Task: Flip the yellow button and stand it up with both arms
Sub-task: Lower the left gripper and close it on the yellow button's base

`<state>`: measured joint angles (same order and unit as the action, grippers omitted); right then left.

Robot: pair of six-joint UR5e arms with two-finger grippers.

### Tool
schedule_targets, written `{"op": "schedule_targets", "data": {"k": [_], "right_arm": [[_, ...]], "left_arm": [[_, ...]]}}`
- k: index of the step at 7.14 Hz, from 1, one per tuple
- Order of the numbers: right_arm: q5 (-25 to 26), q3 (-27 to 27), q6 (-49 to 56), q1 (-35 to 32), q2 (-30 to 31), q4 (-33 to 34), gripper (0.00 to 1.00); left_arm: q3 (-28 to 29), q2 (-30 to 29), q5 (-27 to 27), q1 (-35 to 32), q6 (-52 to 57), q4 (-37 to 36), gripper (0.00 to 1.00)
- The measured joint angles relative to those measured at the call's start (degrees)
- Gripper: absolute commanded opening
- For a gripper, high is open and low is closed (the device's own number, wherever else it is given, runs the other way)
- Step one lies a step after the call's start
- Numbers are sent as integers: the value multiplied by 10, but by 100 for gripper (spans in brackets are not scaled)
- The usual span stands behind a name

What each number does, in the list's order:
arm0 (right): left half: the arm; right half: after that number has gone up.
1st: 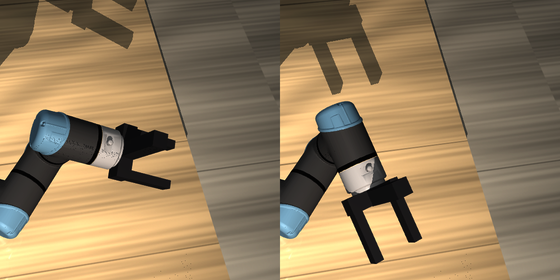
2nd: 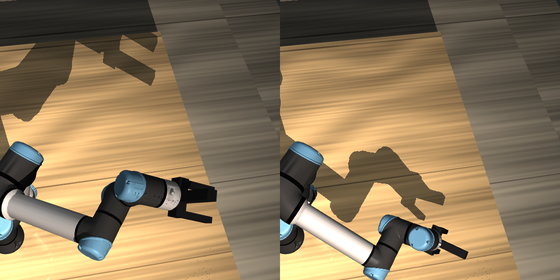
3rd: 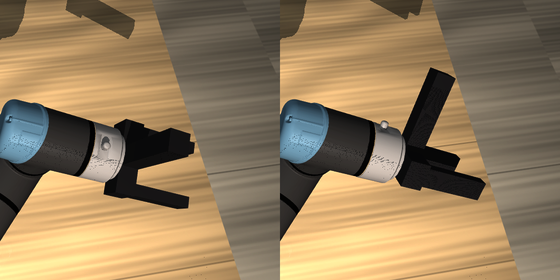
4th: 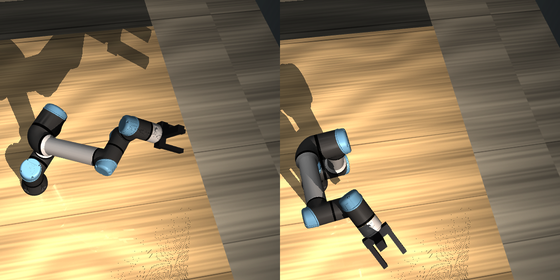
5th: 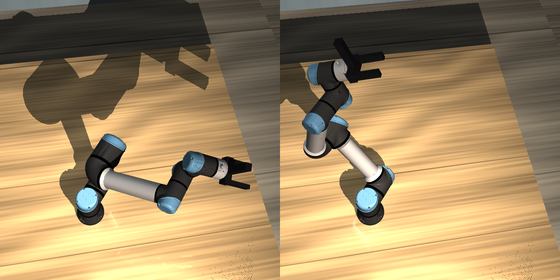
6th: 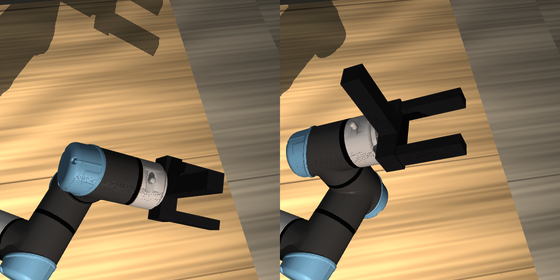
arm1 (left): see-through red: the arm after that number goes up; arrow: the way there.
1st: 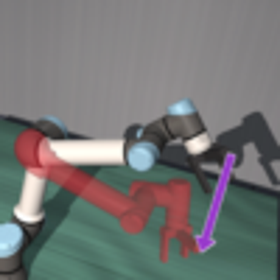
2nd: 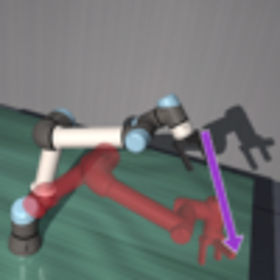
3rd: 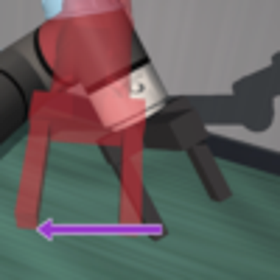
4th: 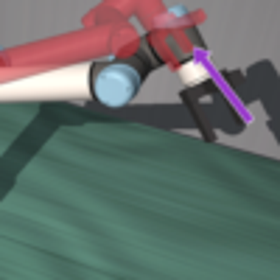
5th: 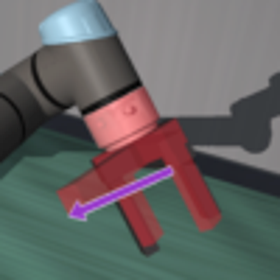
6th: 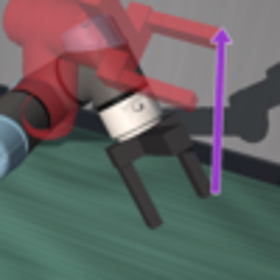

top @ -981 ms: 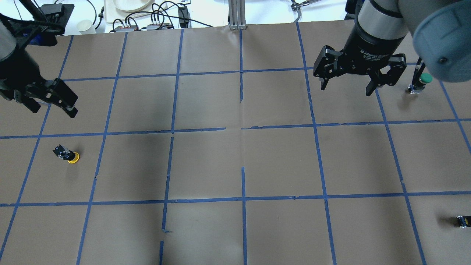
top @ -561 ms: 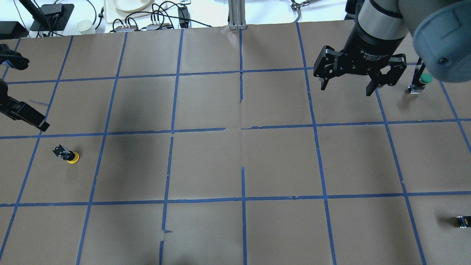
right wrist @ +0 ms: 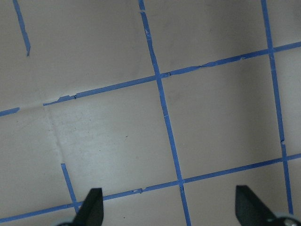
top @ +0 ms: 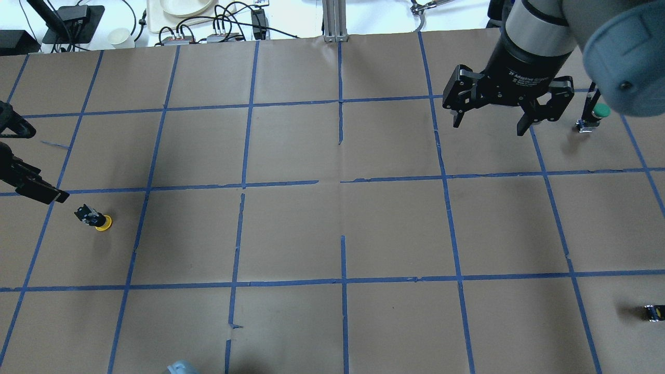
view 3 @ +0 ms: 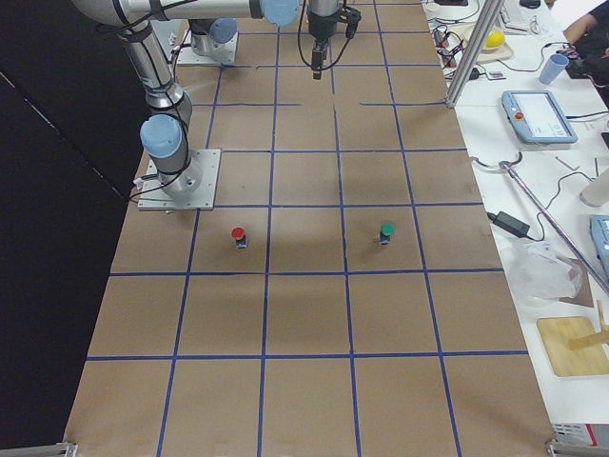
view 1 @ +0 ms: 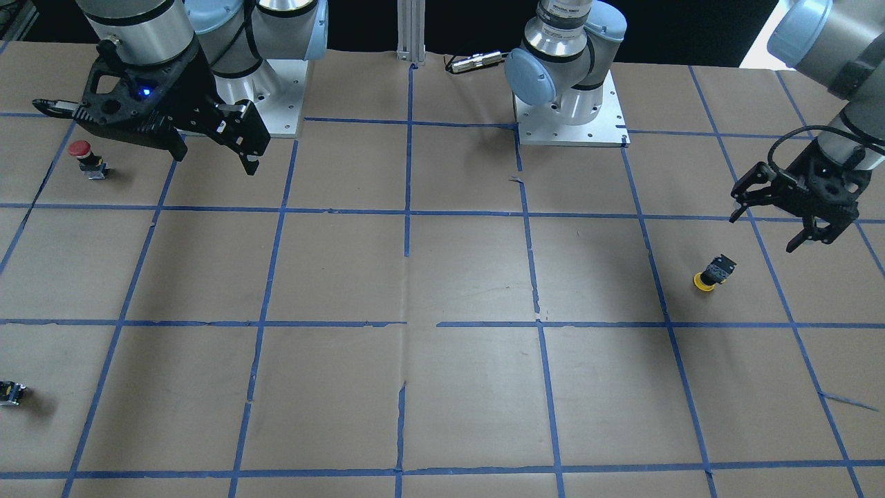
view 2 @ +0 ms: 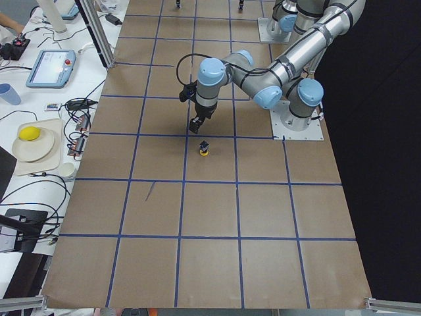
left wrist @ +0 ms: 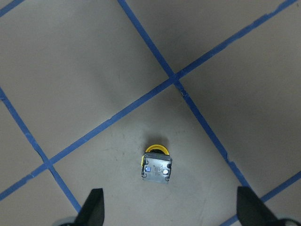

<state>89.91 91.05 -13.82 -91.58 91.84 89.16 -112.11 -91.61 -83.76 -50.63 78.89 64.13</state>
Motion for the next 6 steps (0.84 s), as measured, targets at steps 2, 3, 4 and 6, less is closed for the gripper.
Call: {"op": "schedule_targets", "data": {"k": [2,3,4,6], "right_arm": [[0,0,-1,0,0,-1,100],[0,1,-1,0,0,-1,100],[0,1,-1,-1,0,-1,100],[0,1,-1,-1,0,0,100]], "left_arm": [[-23,-28,-27,-1,58,-27,99],[-26,-48,-47,-1,65,-44,99],[-28,-68,-71,-2,67,-67,97],[-34,-88,-95,-9,67,-92,97]]}}
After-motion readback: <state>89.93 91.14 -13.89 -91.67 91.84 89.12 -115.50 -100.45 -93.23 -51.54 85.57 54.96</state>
